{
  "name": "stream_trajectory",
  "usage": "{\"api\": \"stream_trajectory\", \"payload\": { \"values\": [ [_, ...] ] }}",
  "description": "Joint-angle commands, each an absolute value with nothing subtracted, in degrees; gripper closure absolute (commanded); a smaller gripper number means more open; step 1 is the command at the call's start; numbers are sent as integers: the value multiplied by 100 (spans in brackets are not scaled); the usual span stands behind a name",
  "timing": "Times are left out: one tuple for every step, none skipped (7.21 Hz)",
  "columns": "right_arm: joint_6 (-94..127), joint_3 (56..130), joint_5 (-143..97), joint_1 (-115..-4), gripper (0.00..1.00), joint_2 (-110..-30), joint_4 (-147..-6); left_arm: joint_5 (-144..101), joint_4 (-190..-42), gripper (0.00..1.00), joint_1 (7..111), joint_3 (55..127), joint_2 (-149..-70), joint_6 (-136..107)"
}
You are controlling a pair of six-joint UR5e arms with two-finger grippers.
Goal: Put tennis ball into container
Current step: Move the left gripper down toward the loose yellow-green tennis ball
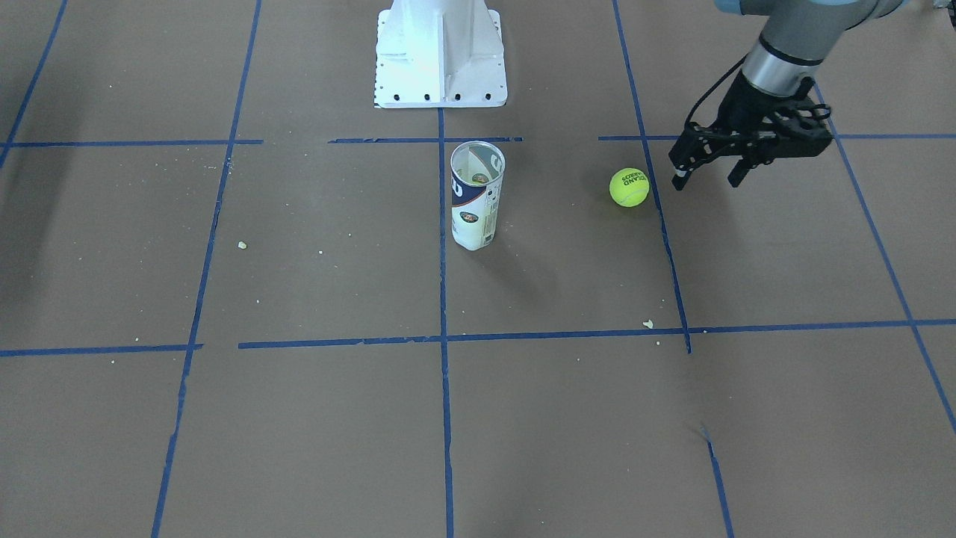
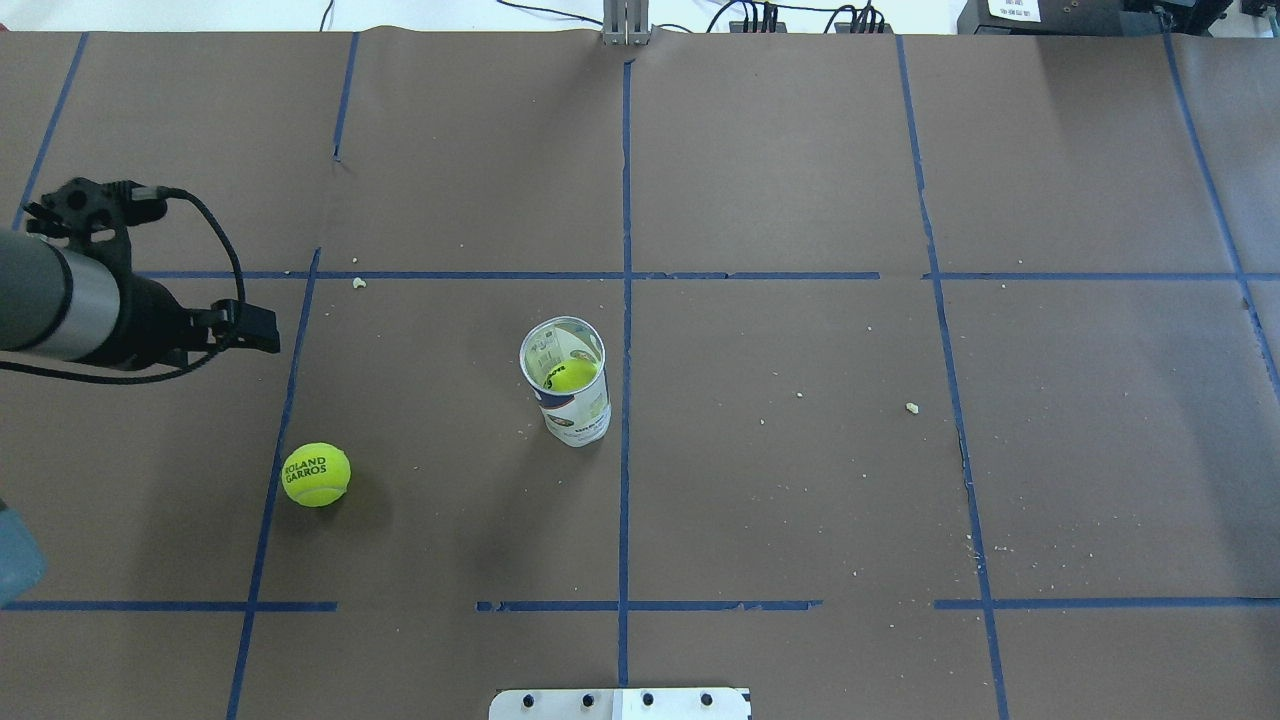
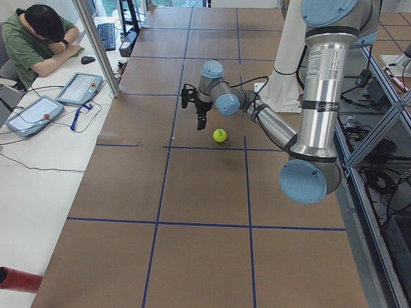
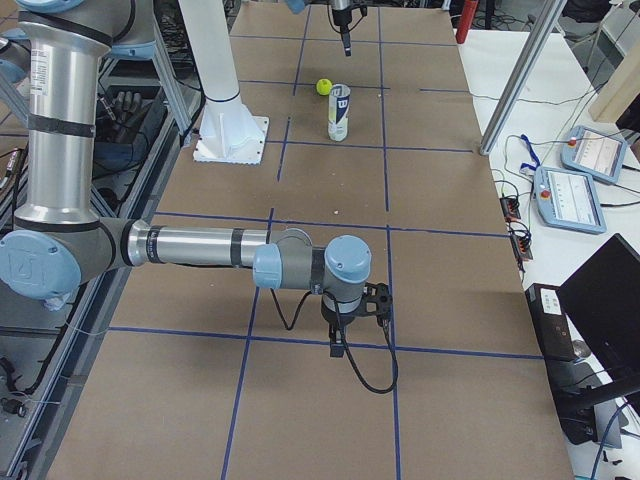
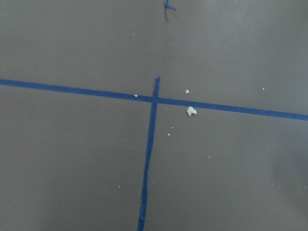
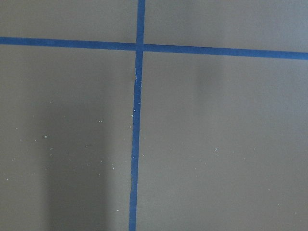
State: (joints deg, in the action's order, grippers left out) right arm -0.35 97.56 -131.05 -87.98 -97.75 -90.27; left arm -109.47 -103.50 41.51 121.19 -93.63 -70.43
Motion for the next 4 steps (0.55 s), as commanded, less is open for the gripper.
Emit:
{"api": "stream_trajectory", "payload": {
  "values": [
    [-35,9756,-13104,-8798,0,-9782,-9026,-10399,-10389,0,3386,11946,-9343,-7592],
    [-35,9756,-13104,-8798,0,-9774,-9026,-10241,-10415,0,3201,11814,-9343,-7681],
    [-35,9756,-13104,-8798,0,-9782,-9035,-10135,-10659,0,3077,11586,-9343,-7812],
    [-35,9756,-13104,-8798,0,-9774,-9026,-10134,-10948,0,2946,11349,-9343,-7892]
  ]
}}
